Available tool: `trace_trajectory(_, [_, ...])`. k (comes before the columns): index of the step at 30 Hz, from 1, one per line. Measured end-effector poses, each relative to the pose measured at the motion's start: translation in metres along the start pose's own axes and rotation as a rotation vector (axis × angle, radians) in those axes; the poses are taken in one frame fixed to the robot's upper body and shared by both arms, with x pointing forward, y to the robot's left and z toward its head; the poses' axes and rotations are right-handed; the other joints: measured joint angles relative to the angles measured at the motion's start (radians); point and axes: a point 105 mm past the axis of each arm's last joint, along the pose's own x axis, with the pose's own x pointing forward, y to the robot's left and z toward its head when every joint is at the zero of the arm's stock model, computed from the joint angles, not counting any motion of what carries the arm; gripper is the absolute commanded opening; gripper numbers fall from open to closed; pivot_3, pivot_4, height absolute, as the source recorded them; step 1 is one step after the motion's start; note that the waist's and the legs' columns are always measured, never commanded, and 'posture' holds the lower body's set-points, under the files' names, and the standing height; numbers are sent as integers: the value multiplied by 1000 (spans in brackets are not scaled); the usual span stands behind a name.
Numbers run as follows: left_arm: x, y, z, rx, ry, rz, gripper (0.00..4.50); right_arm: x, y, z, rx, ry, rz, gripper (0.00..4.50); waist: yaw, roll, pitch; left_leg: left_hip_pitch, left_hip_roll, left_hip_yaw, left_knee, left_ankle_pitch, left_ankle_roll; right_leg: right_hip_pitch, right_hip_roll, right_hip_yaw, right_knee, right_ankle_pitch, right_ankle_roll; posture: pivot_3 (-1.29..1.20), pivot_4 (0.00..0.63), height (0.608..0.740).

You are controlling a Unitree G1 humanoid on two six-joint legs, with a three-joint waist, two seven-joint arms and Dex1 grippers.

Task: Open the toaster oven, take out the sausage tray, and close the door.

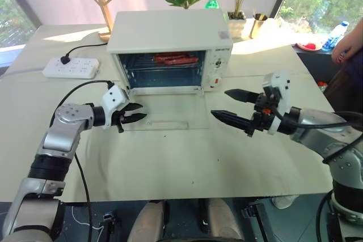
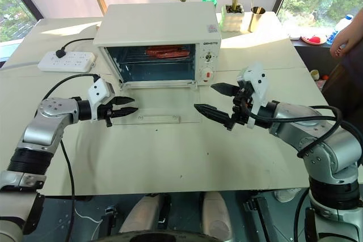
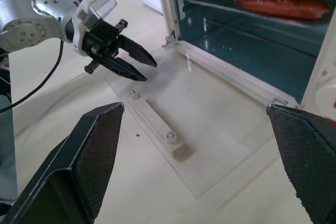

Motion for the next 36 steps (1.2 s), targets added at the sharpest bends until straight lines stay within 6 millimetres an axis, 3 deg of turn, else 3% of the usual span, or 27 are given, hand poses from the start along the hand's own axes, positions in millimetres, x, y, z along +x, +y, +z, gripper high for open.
trace_trajectory(4, [-1, 2, 0, 27, 2, 18, 1738, 5, -1, 0, -3, 1, 8, 4500, 0, 0, 0, 0, 0, 0, 0, 0, 0, 0, 0, 0, 0, 0, 0, 0, 150, 740])
trace_trajectory(5, [-1, 3, 0, 7, -3, 19, 1978, 7, -2, 1, -10, 1, 10, 4500, 0, 0, 0, 0, 0, 0, 0, 0, 0, 0, 0, 0, 0, 0, 0, 0, 150, 740])
trace_trajectory(7, [-6, 5, 6, -104, -41, 15, 2615, 16, -5, 5, -52, 9, 18, 4500, -6, 0, 0, 0, 0, 0, 0, 0, 0, -1, 1, 0, 0, 0, 0, 0, 150, 740])
trace_trajectory(11, [-30, 10, 61, -208, -226, -25, 4442, 44, -6, 11, -156, 21, 25, 4500, -8, -1, 0, 0, 1, 0, 0, 0, 0, -2, 1, 0, 1, 0, 0, 0, 150, 740])
trace_trajectory(14, [-44, 9, 88, -224, -300, -51, 4442, 66, -13, 13, -195, 4, -10, 4500, -8, -1, 0, 0, 0, 0, 0, 0, 0, -2, 1, 0, 2, 0, 0, 0, 150, 740])
trace_trajectory(22, [-49, 12, 102, -212, -305, -44, 4442, 124, -23, 22, -367, -2, -69, 4500, -7, -1, 0, 0, -1, 0, 1, 0, -1, -3, 2, 0, 4, 0, 0, 0, 150, 740])
trace_trajectory(25, [-52, 18, 104, -199, -298, -30, 4442, 138, -29, 23, -446, 1, -103, 4500, -7, -1, 0, 0, -1, 0, 0, 0, -1, -3, 2, 0, 4, 0, 0, 0, 150, 740])
trace_trajectory(31, [-52, 33, 89, -212, -244, 5, 4442, 154, -35, 15, -519, 22, -126, 4500, -9, -1, 0, 0, -1, 0, 0, 0, -1, -4, 2, 0, 4, 0, 0, 0, 150, 740])
trace_trajectory(36, [-54, 39, 99, -155, -254, 13, 4442, 167, -35, 16, -542, 23, -132, 4500, -11, -1, 0, -1, -1, 0, 0, 0, -1, -4, 2, 0, 5, 0, 0, 0, 150, 740])
